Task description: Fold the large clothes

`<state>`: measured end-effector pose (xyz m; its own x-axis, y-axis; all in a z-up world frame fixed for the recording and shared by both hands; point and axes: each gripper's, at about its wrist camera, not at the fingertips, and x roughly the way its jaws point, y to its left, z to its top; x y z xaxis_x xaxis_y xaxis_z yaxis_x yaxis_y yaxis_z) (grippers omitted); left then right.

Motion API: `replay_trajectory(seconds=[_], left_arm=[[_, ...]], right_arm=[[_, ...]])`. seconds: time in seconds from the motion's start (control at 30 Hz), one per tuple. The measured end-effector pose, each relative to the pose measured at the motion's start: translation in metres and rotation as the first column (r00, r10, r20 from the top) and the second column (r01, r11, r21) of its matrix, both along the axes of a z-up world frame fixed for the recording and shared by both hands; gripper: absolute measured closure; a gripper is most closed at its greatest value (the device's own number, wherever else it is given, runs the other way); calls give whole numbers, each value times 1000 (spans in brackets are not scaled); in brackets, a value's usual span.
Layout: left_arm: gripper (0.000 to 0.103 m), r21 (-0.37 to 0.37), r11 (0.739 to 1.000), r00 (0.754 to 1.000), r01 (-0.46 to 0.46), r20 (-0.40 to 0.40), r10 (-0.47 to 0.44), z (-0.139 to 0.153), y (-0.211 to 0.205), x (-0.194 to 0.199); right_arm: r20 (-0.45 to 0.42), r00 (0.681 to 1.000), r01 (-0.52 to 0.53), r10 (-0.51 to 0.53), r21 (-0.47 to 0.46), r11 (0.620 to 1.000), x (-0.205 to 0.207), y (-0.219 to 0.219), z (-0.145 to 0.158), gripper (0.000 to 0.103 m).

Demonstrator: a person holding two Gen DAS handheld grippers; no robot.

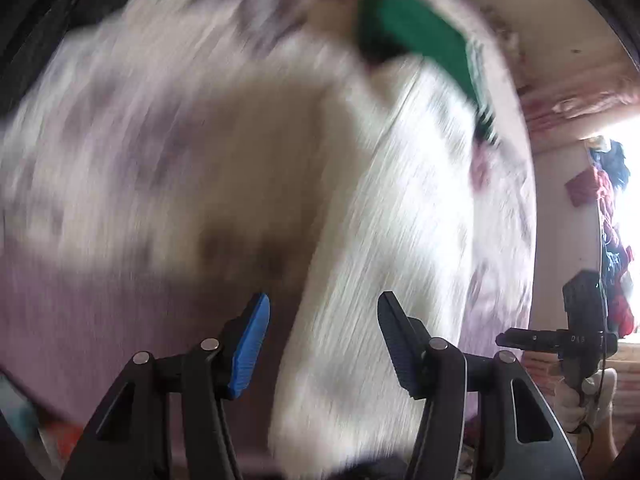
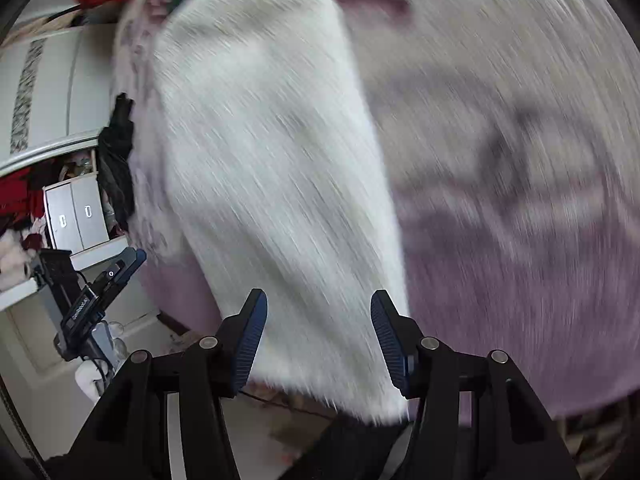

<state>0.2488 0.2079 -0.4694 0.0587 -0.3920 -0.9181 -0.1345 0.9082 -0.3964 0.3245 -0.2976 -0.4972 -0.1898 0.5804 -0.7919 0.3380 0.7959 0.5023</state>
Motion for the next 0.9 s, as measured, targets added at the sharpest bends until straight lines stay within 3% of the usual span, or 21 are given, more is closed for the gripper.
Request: replay_trajectory(seconds=[0.13,0.23,0.27,0.3,0.33,0.37,0.5,0.6,0.7,0.77,0.83,0.87,0.9], left_arm=[[49,-17,998,985,-57,-161,54,-46,-3,-68],[53,-11,999,980,-49,-195,46,-74,-18,-96],[75,-5,999,984,-51,-172,50,-76,-23,-104],[89,-3,999,986,-47,-161,46,-76,-26,-108],[92,-4,999,988,-50,-144,49,-71,-29,-112],[95,-29,998,992,-60,-114,57,-63,-29,-117],[95,-92,993,996,-71,-53,66,-37,-29,-133],[94,-65,996,994,-56,-95,50,-52,-31,-145],[93,-64,996,988,-66,-144,56,-79,-29,-141],[87,-99,992,985,-82,-157,66,-81,-24,-136],[83,-128,989,990,-70,-133,53,-75,-19,-134],[83,-142,988,992,-51,-122,34,-75,-17,-134],[83,-145,989,992,-40,-124,22,-78,-16,-133]], right_arm=[[-149,987,73,-65,45,996,-88,-16,-42,46],[-204,977,70,-56,63,996,-128,-11,-81,46],[-205,977,74,-54,91,993,-139,-11,-93,46],[-191,980,77,-54,111,991,-148,-13,-97,49],[-172,983,78,-60,100,992,-157,-15,-97,56],[-137,989,72,-62,75,995,-157,-13,-93,82],[-72,993,91,-91,0,996,-165,4,-69,90],[-46,995,83,-85,-42,996,-166,7,-56,91],[-56,998,10,-17,-118,993,-157,22,-73,91],[-56,998,-34,28,-103,994,-153,27,-82,89],[-46,999,-11,9,-40,999,-154,31,-84,86],[-41,999,-2,2,-13,1000,-160,13,-87,79],[-35,999,-3,3,-3,1000,-161,5,-90,61]])
